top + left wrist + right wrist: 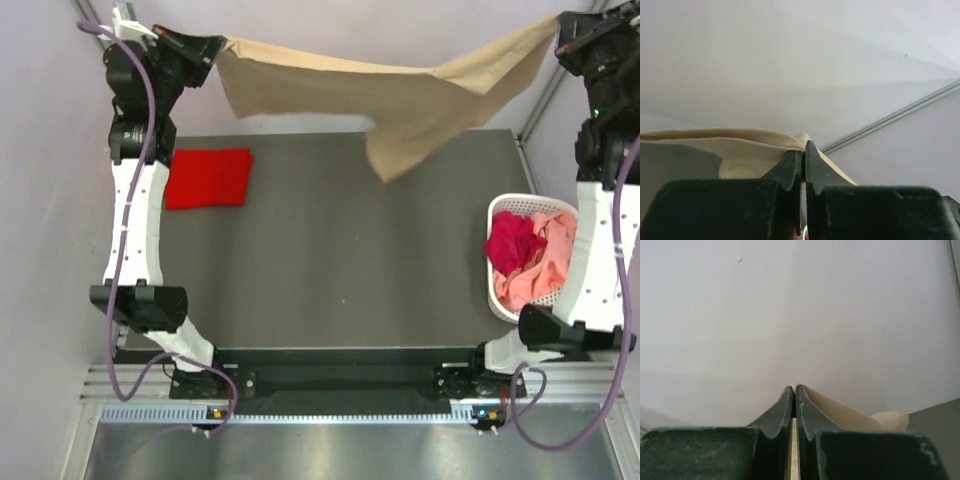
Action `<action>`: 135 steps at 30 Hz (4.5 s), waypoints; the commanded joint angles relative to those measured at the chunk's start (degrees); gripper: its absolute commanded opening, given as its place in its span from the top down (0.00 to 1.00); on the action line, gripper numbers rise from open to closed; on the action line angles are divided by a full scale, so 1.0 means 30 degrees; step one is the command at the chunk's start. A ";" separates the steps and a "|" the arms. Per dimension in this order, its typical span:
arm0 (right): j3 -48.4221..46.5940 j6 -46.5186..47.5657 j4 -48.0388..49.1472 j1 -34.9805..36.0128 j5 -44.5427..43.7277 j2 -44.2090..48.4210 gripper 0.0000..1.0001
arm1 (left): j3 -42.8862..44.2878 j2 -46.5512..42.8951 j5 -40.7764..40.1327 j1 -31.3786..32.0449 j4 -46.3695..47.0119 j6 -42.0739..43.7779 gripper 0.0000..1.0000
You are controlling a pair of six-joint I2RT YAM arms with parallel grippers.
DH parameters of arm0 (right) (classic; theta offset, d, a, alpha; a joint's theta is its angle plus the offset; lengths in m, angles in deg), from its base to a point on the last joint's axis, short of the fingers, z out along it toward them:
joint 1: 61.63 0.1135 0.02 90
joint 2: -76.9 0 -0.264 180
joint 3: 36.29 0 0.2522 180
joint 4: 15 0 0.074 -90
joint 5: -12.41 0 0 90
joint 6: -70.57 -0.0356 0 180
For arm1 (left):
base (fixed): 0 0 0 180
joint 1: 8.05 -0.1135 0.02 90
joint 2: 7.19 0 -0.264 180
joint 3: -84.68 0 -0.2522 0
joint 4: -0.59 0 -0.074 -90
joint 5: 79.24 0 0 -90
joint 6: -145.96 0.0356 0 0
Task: Fold and stack the t-shirts
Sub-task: Flatten the tshirt out, then fold the tshirt
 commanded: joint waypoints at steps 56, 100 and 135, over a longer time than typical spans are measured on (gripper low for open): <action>2.8019 0.2512 -1.1373 -0.0206 0.0322 1.9908 1.00 | -2.9536 -1.8950 -0.6734 -0.0105 -1.1684 -0.1294 1.00; 1.3344 0.5560 -0.3780 0.5478 -0.2842 -0.5467 0.99 | -2.4178 -0.7203 -0.8375 -0.1422 -1.0101 -0.8971 0.90; 2.0050 0.3328 -0.5215 0.5097 -0.4596 -0.1189 0.59 | -2.7693 -0.9779 -0.8140 -0.2185 -0.6379 0.0227 0.33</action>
